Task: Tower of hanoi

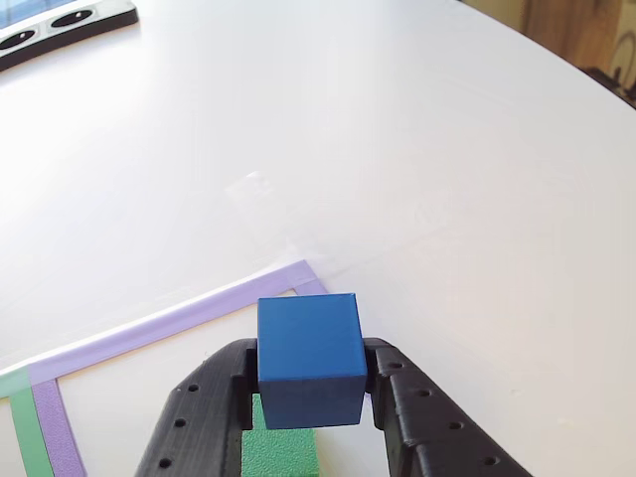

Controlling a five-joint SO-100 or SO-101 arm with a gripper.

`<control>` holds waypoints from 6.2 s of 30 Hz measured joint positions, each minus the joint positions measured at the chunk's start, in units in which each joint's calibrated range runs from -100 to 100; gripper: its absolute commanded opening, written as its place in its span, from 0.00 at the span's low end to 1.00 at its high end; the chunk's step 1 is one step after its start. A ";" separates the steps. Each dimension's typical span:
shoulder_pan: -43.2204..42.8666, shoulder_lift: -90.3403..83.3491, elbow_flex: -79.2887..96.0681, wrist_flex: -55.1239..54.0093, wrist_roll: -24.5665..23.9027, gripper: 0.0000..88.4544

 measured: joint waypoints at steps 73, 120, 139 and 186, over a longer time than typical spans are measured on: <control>-10.68 -42.12 -50.21 114.04 0.00 0.00; -21.87 -41.28 19.86 30.14 0.00 0.47; -23.07 -4.96 18.06 -8.77 0.00 0.47; -25.66 25.22 7.14 -30.06 0.00 0.41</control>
